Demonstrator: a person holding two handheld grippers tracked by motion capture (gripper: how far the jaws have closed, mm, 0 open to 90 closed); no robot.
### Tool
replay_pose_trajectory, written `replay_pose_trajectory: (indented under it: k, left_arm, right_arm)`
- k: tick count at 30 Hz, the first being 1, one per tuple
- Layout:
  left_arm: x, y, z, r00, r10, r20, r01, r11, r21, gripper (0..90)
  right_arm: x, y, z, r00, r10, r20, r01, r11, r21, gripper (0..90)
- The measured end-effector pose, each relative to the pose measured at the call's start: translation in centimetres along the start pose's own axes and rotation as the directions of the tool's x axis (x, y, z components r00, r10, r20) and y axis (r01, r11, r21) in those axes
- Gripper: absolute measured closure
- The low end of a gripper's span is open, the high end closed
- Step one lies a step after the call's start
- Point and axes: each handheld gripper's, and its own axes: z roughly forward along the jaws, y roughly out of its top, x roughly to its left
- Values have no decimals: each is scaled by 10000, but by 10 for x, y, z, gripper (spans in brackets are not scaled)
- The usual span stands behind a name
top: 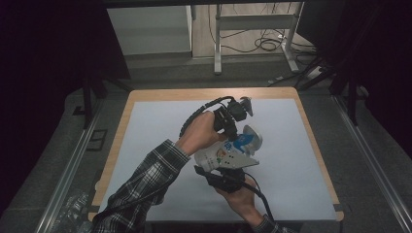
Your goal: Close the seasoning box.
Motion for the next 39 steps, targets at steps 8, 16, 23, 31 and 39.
replay_pose_trajectory:
  k: [8,16,23,31,39]
  left_arm:
    - [0,0,0,10000,-5,14,5,10000,-8,900]
    - [0,0,0,10000,-2,20,2,10000,-5,900]
    - [-1,1,0,10000,13,23,-13,10000,-4,900]
    - [-1,1,1,10000,7,35,-7,10000,-8,900]
    - [-1,1,1,10000,12,43,-12,10000,2,900]
  right_arm:
    - [0,0,0,10000,-26,0,26,10000,-15,715]
    - [0,0,0,10000,-21,3,21,10000,-20,715]
    - [0,0,-1,10000,-34,18,34,10000,-34,715]
    - [0,0,-1,10000,-60,15,60,10000,-48,715]
    - [0,0,-1,10000,-71,36,71,10000,-43,715]
